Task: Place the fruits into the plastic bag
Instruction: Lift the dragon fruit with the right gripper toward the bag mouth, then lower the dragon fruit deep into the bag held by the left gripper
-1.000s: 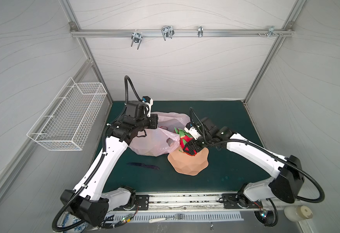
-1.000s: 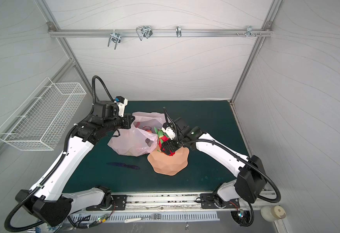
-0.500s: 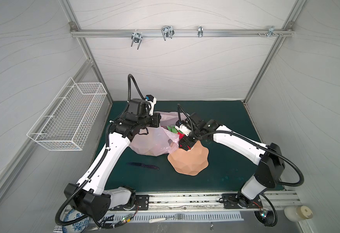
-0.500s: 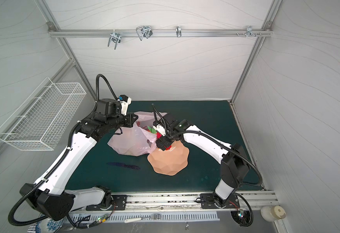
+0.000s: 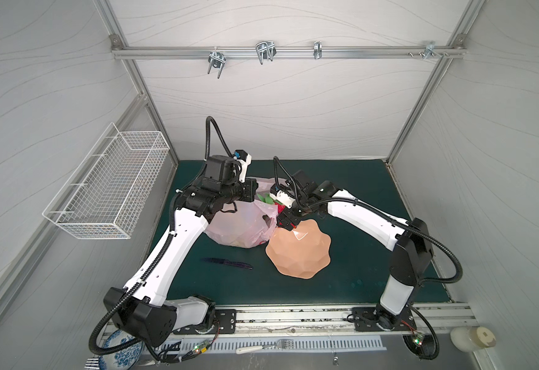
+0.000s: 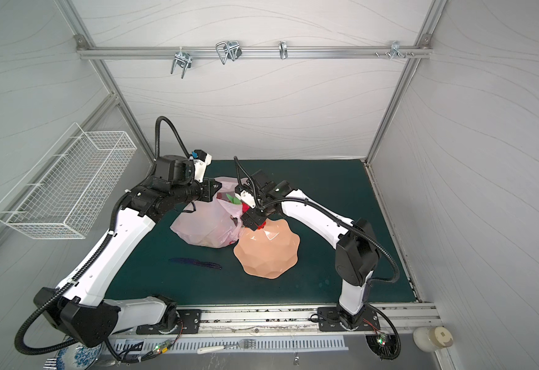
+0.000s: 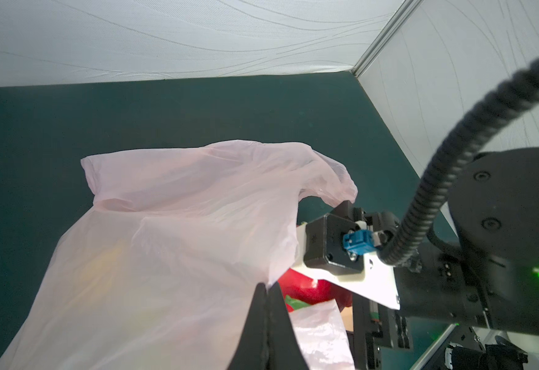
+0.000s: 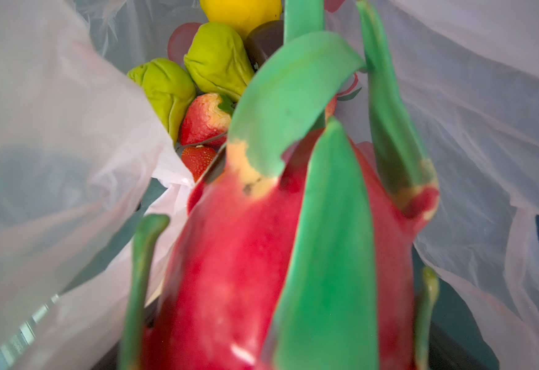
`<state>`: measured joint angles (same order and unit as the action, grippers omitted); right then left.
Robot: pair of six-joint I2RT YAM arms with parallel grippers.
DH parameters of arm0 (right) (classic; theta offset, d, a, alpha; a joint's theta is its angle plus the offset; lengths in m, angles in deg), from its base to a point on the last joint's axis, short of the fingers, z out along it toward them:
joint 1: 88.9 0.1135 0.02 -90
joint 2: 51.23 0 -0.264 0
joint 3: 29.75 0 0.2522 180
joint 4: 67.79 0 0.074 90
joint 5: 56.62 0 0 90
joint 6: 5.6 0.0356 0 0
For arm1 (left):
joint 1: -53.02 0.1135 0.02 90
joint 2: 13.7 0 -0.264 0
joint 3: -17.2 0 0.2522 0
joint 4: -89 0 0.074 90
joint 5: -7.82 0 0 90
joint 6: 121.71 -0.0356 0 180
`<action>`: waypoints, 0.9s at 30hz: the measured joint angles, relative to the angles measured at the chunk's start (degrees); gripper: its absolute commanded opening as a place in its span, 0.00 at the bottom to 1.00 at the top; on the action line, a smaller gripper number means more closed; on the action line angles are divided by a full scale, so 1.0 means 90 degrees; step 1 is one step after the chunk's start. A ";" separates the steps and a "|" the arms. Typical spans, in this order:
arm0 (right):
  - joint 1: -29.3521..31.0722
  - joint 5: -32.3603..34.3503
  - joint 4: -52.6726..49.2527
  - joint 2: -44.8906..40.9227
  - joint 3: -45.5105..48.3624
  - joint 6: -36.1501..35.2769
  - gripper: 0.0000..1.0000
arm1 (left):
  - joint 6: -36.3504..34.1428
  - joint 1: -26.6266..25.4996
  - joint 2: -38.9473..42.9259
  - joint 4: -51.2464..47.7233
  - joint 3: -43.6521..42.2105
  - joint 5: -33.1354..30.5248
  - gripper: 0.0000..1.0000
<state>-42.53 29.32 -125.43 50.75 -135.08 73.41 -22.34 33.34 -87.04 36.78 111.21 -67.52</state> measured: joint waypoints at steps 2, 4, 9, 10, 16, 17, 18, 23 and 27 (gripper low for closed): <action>-0.0124 -0.0007 -0.0019 0.0005 -0.0005 -0.0012 0.30 | -0.0029 0.0000 0.0000 0.0000 0.0000 -0.0017 0.00; -0.0260 -0.0007 -0.0039 0.0019 -0.0005 -0.0027 0.30 | -0.0044 0.0000 0.0000 0.0000 0.0000 -0.0027 0.00; -0.0532 -0.0070 -0.0051 0.0063 -0.0024 -0.0019 0.30 | -0.0051 -0.0015 0.0000 0.0002 0.0000 -0.0024 0.00; -0.0576 -0.0097 -0.0061 0.0087 -0.0051 0.0002 0.30 | -0.0058 -0.0024 0.0000 0.0007 0.0000 -0.0022 0.00; -0.0627 -0.0296 -0.0095 0.0401 -0.0452 0.0134 0.30 | -0.0153 -0.0180 -0.0007 0.0056 0.0000 -0.0005 0.00; -0.0627 -0.0333 -0.0092 0.0442 -0.0505 0.0182 0.30 | -0.0175 -0.0211 -0.0012 0.0056 0.0000 -0.0005 0.00; -0.0629 -0.0398 -0.0095 0.0491 -0.0573 0.0250 0.30 | -0.0194 -0.0245 -0.0027 0.0058 0.0000 -0.0005 0.00; -0.0675 -0.0631 -0.0083 0.0583 -0.0760 0.0469 0.30 | -0.0260 -0.0321 -0.0097 0.0061 0.0000 -0.0039 0.00; -0.0782 -0.0699 -0.0100 0.0583 -0.0767 0.0556 0.30 | -0.0330 -0.0325 -0.0097 0.0061 0.0000 -0.0112 0.00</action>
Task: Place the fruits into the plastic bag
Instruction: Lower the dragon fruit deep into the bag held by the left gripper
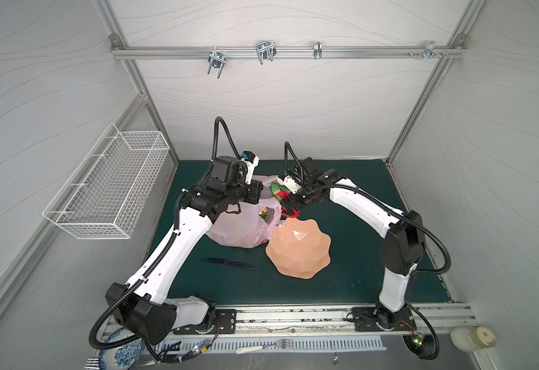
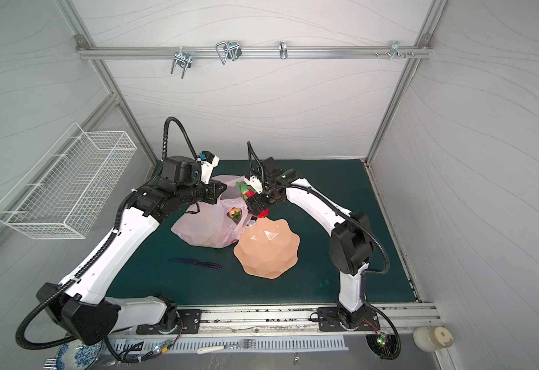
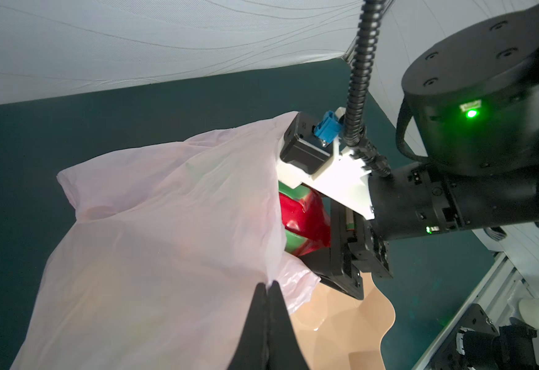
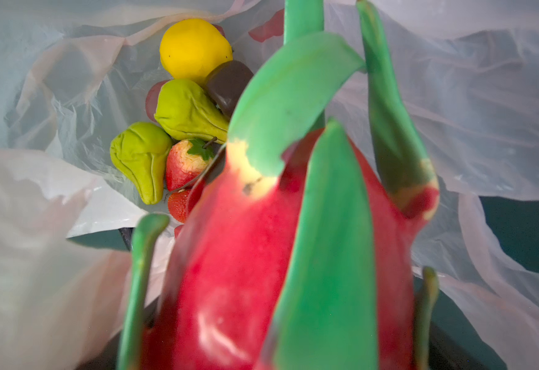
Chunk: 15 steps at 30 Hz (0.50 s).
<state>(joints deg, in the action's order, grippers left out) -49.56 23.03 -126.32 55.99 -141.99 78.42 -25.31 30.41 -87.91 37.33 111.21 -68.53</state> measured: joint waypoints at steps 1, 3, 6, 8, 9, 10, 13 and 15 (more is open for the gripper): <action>-0.0051 -0.0010 -0.0022 0.0000 -0.0005 0.0007 0.30 | -0.0019 -0.0005 0.0000 0.0000 0.0000 -0.0012 0.00; -0.0153 -0.0002 -0.0121 0.0032 -0.0078 0.0000 0.30 | -0.0034 -0.0007 0.0000 0.0000 0.0000 -0.0015 0.00; -0.0316 -0.0015 -0.0204 0.0180 -0.0357 0.0036 0.30 | -0.0041 -0.0010 0.0000 0.0007 0.0000 -0.0005 0.00; -0.0384 -0.0073 -0.0204 0.0287 -0.0542 0.0124 0.30 | -0.0044 -0.0039 0.0000 0.0017 0.0000 0.0007 0.00; -0.0408 -0.0119 -0.0206 0.0333 -0.0634 0.0192 0.30 | -0.0046 -0.0063 -0.0002 0.0017 0.0000 0.0012 0.00; -0.0425 -0.0155 -0.0202 0.0379 -0.0719 0.0255 0.29 | -0.0046 -0.0095 -0.0010 0.0024 0.0000 0.0015 0.00; -0.0381 -0.0299 -0.0163 0.0420 -0.0814 0.0466 0.29 | -0.0044 -0.0172 -0.0056 0.0056 0.0000 0.0019 0.00; -0.0308 -0.0440 -0.0126 0.0420 -0.0804 0.0627 0.29 | -0.0041 -0.0204 -0.0109 0.0058 0.0005 0.0015 0.00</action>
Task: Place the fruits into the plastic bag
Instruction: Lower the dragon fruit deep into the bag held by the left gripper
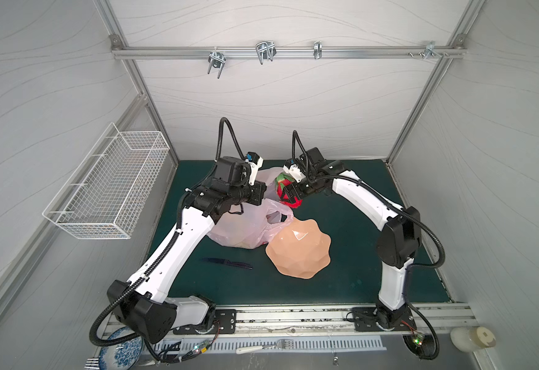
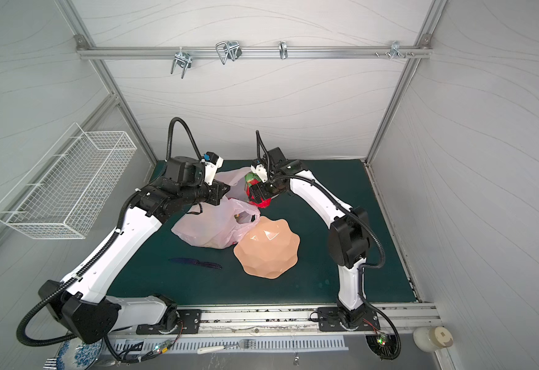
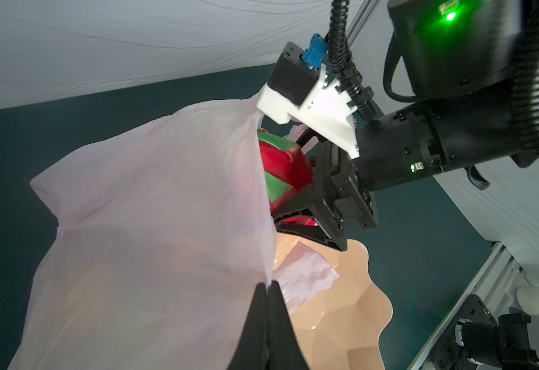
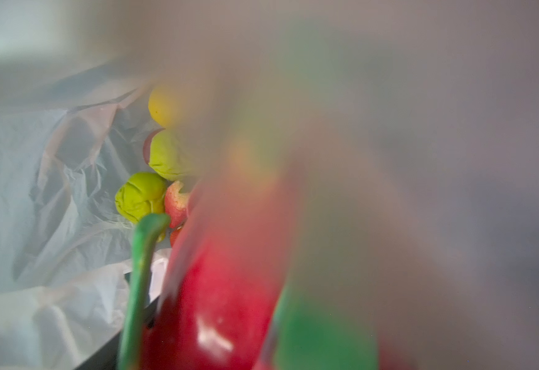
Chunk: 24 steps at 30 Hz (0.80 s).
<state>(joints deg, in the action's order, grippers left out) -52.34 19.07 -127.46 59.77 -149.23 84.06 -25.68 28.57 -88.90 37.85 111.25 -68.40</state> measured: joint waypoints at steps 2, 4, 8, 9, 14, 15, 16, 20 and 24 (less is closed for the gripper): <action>0.0080 -0.0168 0.0114 -0.0005 0.0083 0.0202 0.29 | 0.0012 -0.0005 -0.0061 0.0000 0.0019 -0.0010 0.00; 0.0143 -0.0367 0.0291 -0.0032 0.0274 0.0457 0.29 | 0.0024 -0.0012 -0.0102 0.0005 0.0029 -0.0083 0.00; 0.0206 -0.0775 0.0704 -0.0204 0.0935 0.1190 0.29 | 0.0114 -0.0012 -0.0134 0.0007 0.0044 -0.0352 0.00; 0.0211 -0.0877 0.0833 -0.0279 0.1144 0.1438 0.29 | 0.0146 -0.0012 -0.0136 0.0012 0.0049 -0.0423 0.00; 0.0211 -0.1302 0.1591 -0.0721 0.2072 0.2637 0.29 | 0.0291 -0.0012 -0.0175 0.0085 0.0080 -0.0583 0.00; 0.0211 -0.1362 0.1744 -0.0789 0.2205 0.2875 0.29 | 0.0308 -0.0012 -0.0189 0.0100 0.0085 -0.0600 0.00; 0.0221 -0.1426 0.1894 -0.0855 0.2322 0.3109 0.28 | 0.0333 -0.0012 -0.0214 0.0100 0.0107 -0.0612 0.00; 0.0291 -0.1540 0.2341 -0.1015 0.2642 0.3716 0.28 | 0.0372 -0.0012 -0.0265 0.0104 0.0160 -0.0675 0.00; 0.0442 -0.1545 0.2635 -0.1178 0.2965 0.4126 0.26 | 0.0427 -0.0012 -0.0277 0.0097 0.0170 -0.0731 0.00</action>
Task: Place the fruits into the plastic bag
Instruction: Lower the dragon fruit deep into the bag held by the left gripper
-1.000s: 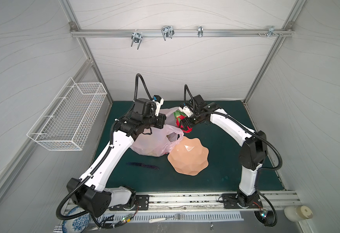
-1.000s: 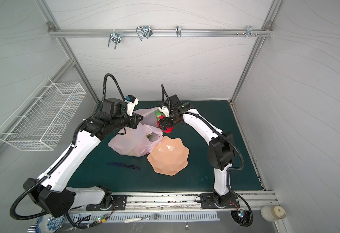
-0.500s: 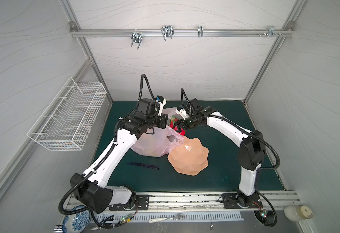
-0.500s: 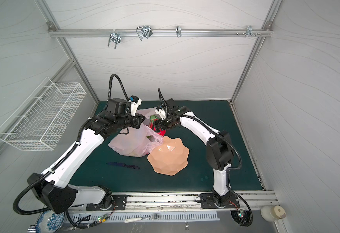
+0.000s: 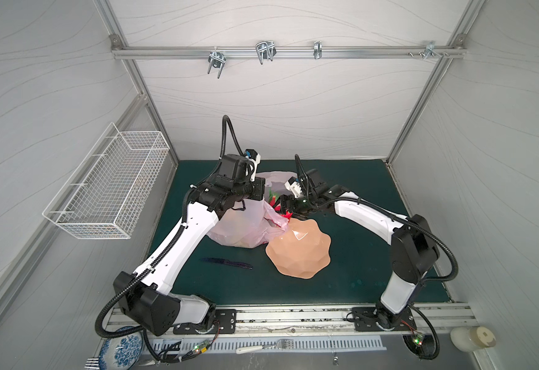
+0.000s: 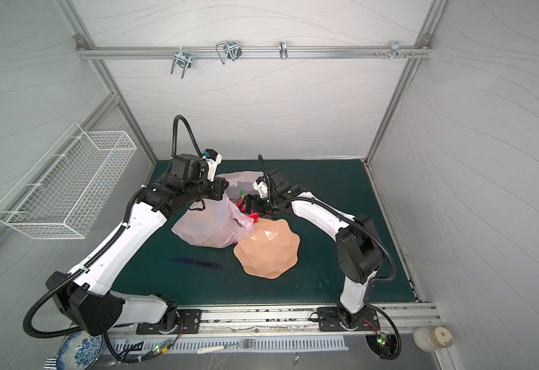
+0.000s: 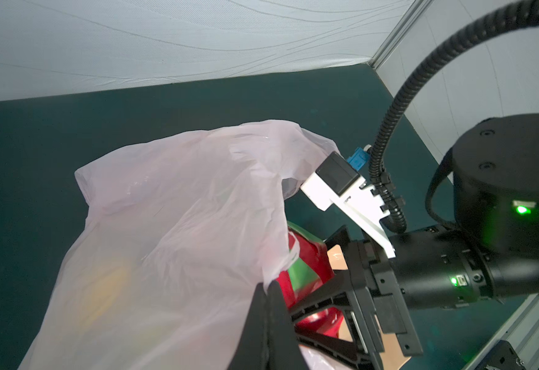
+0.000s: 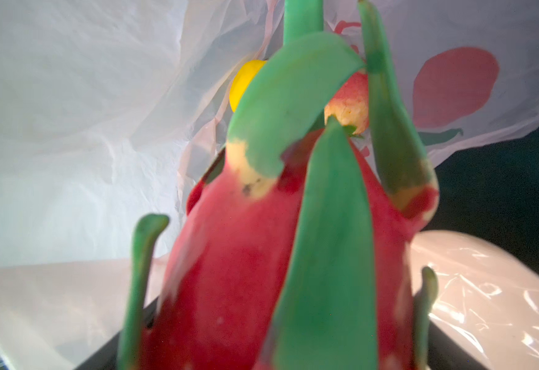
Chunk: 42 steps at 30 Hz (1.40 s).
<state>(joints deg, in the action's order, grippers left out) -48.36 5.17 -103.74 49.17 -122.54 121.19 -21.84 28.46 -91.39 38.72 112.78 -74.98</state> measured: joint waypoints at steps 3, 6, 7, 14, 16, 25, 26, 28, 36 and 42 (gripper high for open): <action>0.0155 0.0095 0.0068 -0.0119 0.0172 0.0160 0.26 | 0.0039 0.0000 -0.0012 0.0000 0.0017 -0.0029 0.00; 0.0355 0.0255 0.0087 -0.0284 0.0308 0.0253 0.26 | 0.0078 0.0000 -0.0024 -0.0002 0.0019 -0.0053 0.00; 0.0410 0.0294 0.0092 -0.0335 0.0345 0.0267 0.26 | 0.0092 0.0000 -0.0029 -0.0002 0.0019 -0.0063 0.00; 0.0619 0.0423 0.0163 -0.0413 0.0393 0.0398 0.26 | 0.0124 0.0000 -0.0029 0.0002 0.0022 0.0049 0.00; 0.0619 0.0444 0.0172 -0.0398 0.0359 0.0432 0.26 | 0.0126 0.0000 -0.0029 0.0007 0.0022 0.0092 0.00; 0.0447 0.0420 0.0255 0.0170 -0.0272 0.0653 0.26 | 0.0119 0.0000 0.0061 0.0000 0.0015 0.0253 0.00; 0.0396 0.0420 0.0250 0.0250 -0.0330 0.0678 0.26 | 0.0119 0.0000 0.0085 0.0000 0.0012 0.0265 0.00; 0.0289 0.0420 0.0192 0.0423 -0.0488 0.0719 0.26 | 0.0117 0.0000 0.0134 -0.0002 0.0007 0.0279 0.00; -0.0017 0.0466 -0.0090 0.0855 -0.0991 0.0724 0.26 | 0.0092 0.0000 0.0233 0.0000 -0.0010 0.0304 0.00; -0.0068 0.0452 -0.0155 0.1207 -0.1392 0.0777 0.26 | 0.0095 0.0000 0.0240 0.0000 -0.0070 0.0374 0.00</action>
<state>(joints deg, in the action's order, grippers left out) -48.97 9.23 -105.14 60.04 -135.06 128.19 -20.98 28.46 -89.23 38.72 112.15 -71.61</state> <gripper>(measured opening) 0.931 0.046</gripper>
